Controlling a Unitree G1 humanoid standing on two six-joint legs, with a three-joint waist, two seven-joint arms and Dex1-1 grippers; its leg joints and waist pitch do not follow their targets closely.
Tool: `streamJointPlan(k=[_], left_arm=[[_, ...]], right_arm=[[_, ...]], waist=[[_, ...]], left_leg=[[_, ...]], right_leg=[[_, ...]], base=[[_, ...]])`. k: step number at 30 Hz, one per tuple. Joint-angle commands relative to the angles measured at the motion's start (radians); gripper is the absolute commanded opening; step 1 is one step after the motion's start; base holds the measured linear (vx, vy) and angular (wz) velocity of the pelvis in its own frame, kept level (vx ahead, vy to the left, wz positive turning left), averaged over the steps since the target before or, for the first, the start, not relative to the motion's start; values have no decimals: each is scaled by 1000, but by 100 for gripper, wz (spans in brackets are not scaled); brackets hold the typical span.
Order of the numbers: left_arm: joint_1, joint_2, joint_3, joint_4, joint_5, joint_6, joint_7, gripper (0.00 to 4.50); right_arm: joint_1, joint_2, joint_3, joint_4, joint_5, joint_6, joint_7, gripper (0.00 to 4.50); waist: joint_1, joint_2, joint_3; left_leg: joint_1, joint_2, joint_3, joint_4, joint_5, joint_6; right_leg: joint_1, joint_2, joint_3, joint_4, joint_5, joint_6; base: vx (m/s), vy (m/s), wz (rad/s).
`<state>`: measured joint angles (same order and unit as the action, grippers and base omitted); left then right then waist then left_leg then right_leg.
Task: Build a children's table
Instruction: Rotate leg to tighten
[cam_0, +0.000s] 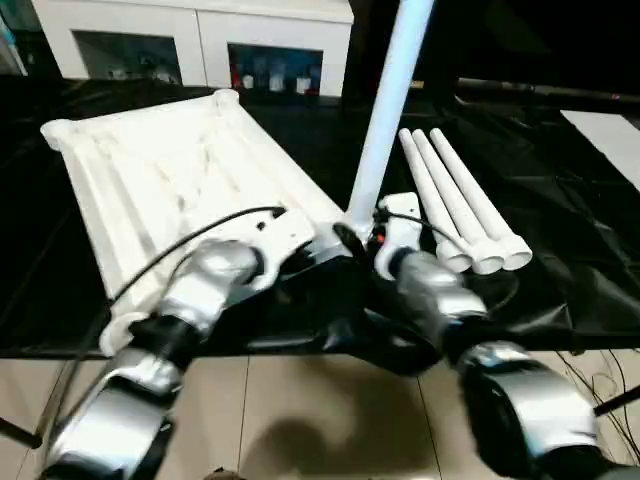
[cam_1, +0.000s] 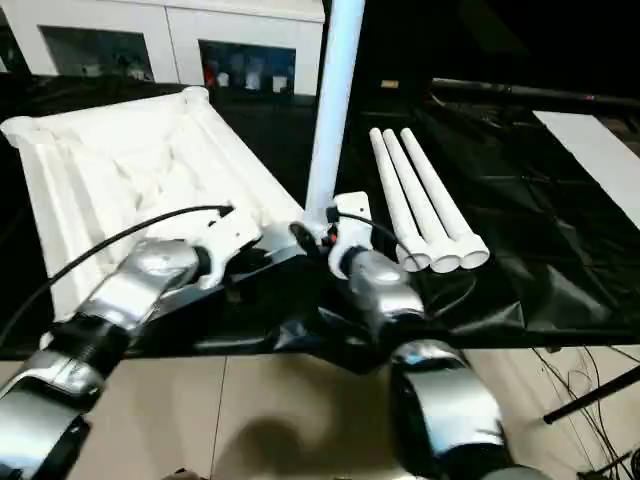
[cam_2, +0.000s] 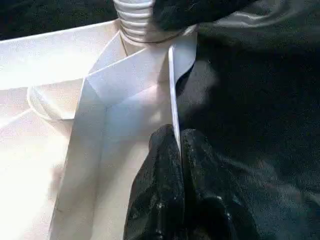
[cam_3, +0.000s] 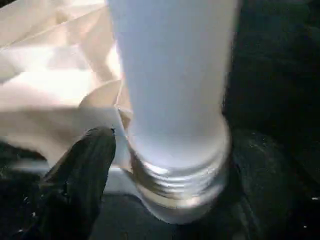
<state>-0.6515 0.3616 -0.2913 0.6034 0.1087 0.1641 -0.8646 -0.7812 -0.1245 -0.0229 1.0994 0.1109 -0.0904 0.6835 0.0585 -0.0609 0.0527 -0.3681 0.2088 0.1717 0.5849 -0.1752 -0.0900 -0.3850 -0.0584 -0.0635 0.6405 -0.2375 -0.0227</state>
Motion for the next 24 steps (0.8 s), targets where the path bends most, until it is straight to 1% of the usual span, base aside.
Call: streamJointPlan(k=[1, 2, 3, 4, 5, 6, 7, 8, 10, 12, 14, 17, 18, 19, 20, 22, 23, 24], left_arm=[[36, 31, -36, 7, 1, -21, -75, 0], [39, 46, -41, -2, -5, -27, -97, 0], [39, 46, -41, -2, -5, -27, -97, 0], [50, 62, -44, -24, -25, -54, -141, 0], [65, 89, -47, -66, -51, -59, -203, 0], [68, 98, -49, -78, -54, -60, -217, 0], [68, 98, -49, -78, -54, -60, -217, 0], [72, 104, -49, -89, -54, -63, -230, 0], [83, 111, -40, -115, -64, -59, -250, 0], [88, 112, -36, -122, -65, -56, -253, 0], [93, 115, -36, -127, -68, -55, -262, 0], [100, 119, -39, -132, -72, -57, -271, 0], [102, 121, -40, -136, -74, -57, -274, 0], [105, 124, -41, -138, -76, -57, -277, 0], [105, 124, -41, -138, -76, -57, -277, 0], [110, 126, -41, -147, -76, -50, -284, 0], [110, 126, -41, -147, -76, -50, -284, 0], [111, 126, -40, -151, -74, -48, -288, 0]], right_arm=[[15, -35, 36, -35, -26, 3, 120, 389], [19, -52, 47, -40, -32, 7, 166, 389], [19, -52, 47, -40, -32, 7, 166, 389], [22, -67, 58, -45, -41, 2, 212, 389], [20, -91, 76, -46, -53, 6, 288, 389], [18, -97, 84, -46, -58, 1, 308, 389], [18, -97, 84, -46, -58, 1, 308, 389], [20, -102, 90, -53, -59, 1, 324, 389], [17, -110, 101, -58, -64, -11, 338, 389], [16, -109, 99, -59, -55, -9, 342, 389], [17, -108, 98, -66, -44, -2, 354, 389], [20, -109, 96, -65, -44, 3, 373, 389], [21, -109, 95, -63, -46, 2, 379, 372], [24, -110, 94, -62, -46, 4, 388, 362], [24, -110, 94, -62, -46, 4, 388, 362], [31, -112, 95, -61, -44, 6, 399, 342], [31, -112, 95, -61, -44, 6, 399, 342], [35, -112, 96, -58, -44, 7, 400, 331]], waist=[[7, 8, -64], [7, 7, -63], [8, 7, -62], [7, 7, -62], [9, 7, -61], [9, 7, -61], [12, 8, -60], [15, 9, -62], [18, 6, -60], [26, 8, -61], [32, 8, -62], [32, 8, -63], [32, 8, -64], [31, 6, -63], [31, 6, -63], [32, 9, -64], [32, 8, -64], [31, 8, -64]], left_leg=[[7, 32, -3, -60, -84, 91], [7, 32, -2, -60, -94, 91], [9, 32, -2, -60, -98, 89], [10, 32, -1, -60, -101, 87], [8, 35, -4, -62, -113, 83], [9, 35, -3, -61, -113, 81], [12, 37, -1, -62, -112, 79], [15, 37, 1, -60, -106, 77], [13, 38, 1, -61, -101, 78], [16, 38, 2, -61, -92, 73], [15, 37, 2, -61, -90, 69], [14, 36, 2, -61, -87, 67], [14, 36, 2, -60, -87, 67], [13, 35, 2, -61, -86, 67], [13, 36, 1, -60, -86, 67], [14, 36, 1, -60, -85, 67], [14, 35, 2, -60, -82, 67], [13, 35, 2, -60, -81, 68]], right_leg=[[53, -85, 51, -61, 109, -260], [53, -86, 51, -62, 94, -263], [52, -86, 52, -64, 86, -264], [50, -85, 53, -64, 79, -266], [53, -88, 51, -64, 50, -268], [51, -87, 51, -64, 46, -268], [48, -86, 52, -64, 46, -272], [47, -83, 52, -62, 62, -277], [47, -85, 52, -60, 65, -277], [45, -84, 52, -59, 73, -276], [47, -85, 53, -57, 81, -271], [48, -84, 52, -56, 91, -268], [48, -84, 52, -56, 92, -268], [49, -83, 51, -56, 92, -268], [49, -84, 51, -56, 91, -268], [48, -84, 51, -56, 90, -268], [49, -83, 51, -56, 95, -268], [49, -83, 51, -55, 97, -269]], base=[[0, 0, 0], [0, 0, 0], [0, 0, 0], [0, 0, 0], [0, 0, 0], [0, 0, 0], [0, 0, 0], [0, 0, 0], [0, 0, 0], [0, 0, 0], [0, 0, 0], [0, 0, 0], [0, 0, 0], [0, 0, 0], [0, 0, 0], [0, 0, 0], [0, 0, 0], [0, 0, 0]])
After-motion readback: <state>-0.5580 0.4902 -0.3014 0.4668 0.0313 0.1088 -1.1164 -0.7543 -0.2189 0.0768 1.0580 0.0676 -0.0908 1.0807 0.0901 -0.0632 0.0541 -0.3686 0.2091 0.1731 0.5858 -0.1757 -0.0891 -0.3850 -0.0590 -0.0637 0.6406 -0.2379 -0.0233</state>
